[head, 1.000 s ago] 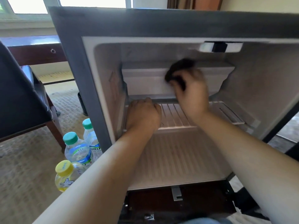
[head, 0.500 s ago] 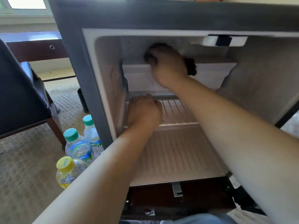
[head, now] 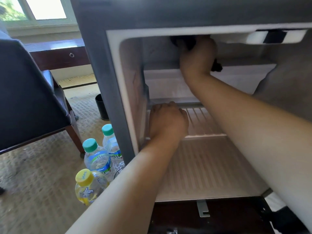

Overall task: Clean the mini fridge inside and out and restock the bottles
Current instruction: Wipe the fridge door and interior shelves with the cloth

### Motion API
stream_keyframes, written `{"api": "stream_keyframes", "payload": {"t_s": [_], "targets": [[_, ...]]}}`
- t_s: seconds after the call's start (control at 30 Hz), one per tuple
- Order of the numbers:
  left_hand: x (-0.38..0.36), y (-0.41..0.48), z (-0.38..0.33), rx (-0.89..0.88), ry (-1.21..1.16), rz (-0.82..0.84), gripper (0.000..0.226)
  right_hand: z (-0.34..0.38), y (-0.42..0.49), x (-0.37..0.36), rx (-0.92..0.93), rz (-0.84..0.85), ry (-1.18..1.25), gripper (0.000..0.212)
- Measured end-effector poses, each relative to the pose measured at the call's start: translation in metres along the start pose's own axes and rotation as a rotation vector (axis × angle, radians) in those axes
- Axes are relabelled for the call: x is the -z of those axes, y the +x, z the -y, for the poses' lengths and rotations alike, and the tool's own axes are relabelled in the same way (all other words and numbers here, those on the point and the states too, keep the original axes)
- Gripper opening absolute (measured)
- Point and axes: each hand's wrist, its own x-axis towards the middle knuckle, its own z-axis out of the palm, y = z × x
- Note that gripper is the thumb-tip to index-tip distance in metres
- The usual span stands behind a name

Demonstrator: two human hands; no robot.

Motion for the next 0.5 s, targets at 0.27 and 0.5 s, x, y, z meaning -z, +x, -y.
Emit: {"api": "stream_keyframes", "payload": {"t_s": [0.27, 0.5], "targets": [[-0.001, 0.002, -0.001, -0.002, 0.005, 0.039, 0.031, 0.034, -0.008, -0.035, 0.220, 0.337, -0.072, 0.023], [0.002, -0.001, 0.001, 0.000, -0.006, 0.035, 0.033, 0.017, 0.005, -0.006, 0.268, 0.487, -0.141, 0.021]]}}
